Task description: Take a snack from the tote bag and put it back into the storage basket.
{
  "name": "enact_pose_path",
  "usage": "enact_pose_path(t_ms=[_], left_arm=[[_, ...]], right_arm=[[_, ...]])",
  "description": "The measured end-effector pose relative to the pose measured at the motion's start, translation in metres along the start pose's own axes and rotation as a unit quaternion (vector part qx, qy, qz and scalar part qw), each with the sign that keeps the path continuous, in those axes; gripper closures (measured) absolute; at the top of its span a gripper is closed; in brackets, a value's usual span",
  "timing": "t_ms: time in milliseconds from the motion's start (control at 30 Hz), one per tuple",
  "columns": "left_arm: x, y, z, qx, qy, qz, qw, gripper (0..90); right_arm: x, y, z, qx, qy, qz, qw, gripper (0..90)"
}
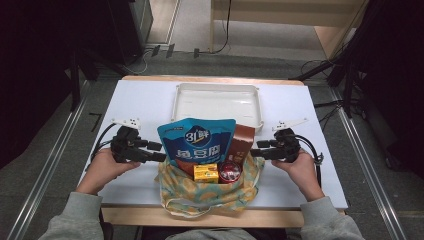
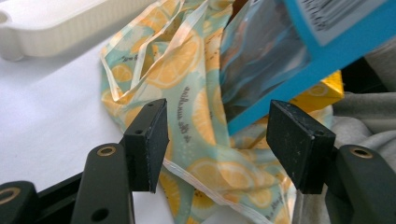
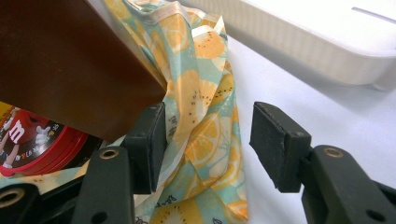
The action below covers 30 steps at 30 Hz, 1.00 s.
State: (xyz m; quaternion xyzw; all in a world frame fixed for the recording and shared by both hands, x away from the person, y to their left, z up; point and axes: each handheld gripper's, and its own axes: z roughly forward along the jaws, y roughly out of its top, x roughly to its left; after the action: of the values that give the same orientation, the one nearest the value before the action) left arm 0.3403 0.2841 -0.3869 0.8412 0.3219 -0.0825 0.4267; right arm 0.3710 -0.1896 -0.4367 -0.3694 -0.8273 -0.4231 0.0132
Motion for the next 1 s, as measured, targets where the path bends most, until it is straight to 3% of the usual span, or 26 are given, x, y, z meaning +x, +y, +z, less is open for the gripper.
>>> enact_pose_path(t_ms=[500,800,1000], left_arm=[[-0.026,0.004,-0.018,-0.007,-0.017,0.026,0.9995,40.5],[-0.050,0.017,-0.019,-0.010,-0.026,0.061,0.9978,40.7],[-0.052,0.028,-0.014,-0.008,-0.026,0.071,0.9971,42.4]], right_arm=[[-0.004,0.000,-0.001,0.000,-0.007,0.014,0.9999,47.1],[-0.004,-0.001,-0.001,0.001,-0.013,0.010,0.9999,47.1],[-0.004,-0.001,0.000,0.005,-0.013,0.014,0.9998,46.9]])
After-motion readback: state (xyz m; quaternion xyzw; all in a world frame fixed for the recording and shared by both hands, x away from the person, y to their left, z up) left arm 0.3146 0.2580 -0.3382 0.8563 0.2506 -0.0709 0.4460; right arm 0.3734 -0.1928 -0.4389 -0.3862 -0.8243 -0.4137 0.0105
